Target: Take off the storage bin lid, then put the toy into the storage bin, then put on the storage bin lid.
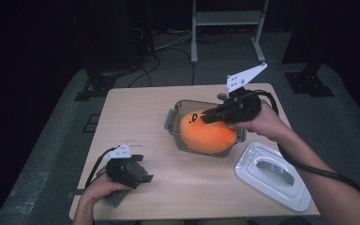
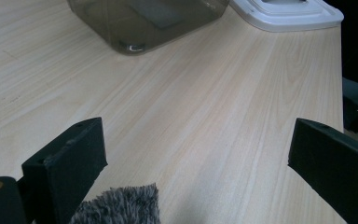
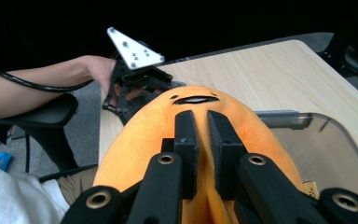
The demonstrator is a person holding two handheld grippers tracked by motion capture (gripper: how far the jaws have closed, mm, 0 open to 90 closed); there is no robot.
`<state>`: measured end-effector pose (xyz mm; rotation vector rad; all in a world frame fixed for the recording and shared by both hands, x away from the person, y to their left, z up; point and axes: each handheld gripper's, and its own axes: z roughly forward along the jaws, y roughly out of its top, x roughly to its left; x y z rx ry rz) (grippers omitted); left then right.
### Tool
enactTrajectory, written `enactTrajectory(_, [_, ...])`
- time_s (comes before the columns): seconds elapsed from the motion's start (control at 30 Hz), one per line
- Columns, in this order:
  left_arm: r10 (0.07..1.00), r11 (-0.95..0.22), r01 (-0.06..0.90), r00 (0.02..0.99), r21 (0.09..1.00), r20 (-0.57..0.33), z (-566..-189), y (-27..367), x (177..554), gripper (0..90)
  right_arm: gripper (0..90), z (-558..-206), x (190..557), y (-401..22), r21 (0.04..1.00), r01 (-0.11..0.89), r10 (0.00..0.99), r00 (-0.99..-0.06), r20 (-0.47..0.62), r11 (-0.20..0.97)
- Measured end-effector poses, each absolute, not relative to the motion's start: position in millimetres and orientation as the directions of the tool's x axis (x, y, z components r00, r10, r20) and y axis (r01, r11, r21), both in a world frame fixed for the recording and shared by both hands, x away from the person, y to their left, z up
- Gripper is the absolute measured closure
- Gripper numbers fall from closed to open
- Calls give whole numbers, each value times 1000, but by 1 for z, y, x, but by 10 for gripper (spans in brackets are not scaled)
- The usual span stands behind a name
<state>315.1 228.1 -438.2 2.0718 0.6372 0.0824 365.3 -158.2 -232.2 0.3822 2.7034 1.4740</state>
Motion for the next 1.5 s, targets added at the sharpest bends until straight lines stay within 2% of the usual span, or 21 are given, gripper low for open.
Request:
enactTrajectory(0.5, [474,-429,411,861,804,-188,-439,229,314,32,824,-230,408,-158,811,237,281,-955,94,534])
enactTrajectory(1.5, [459,-442,412,867,797,-194,-441,225,314,32,824,-241,438,-163,805,288,324,-937,126,518])
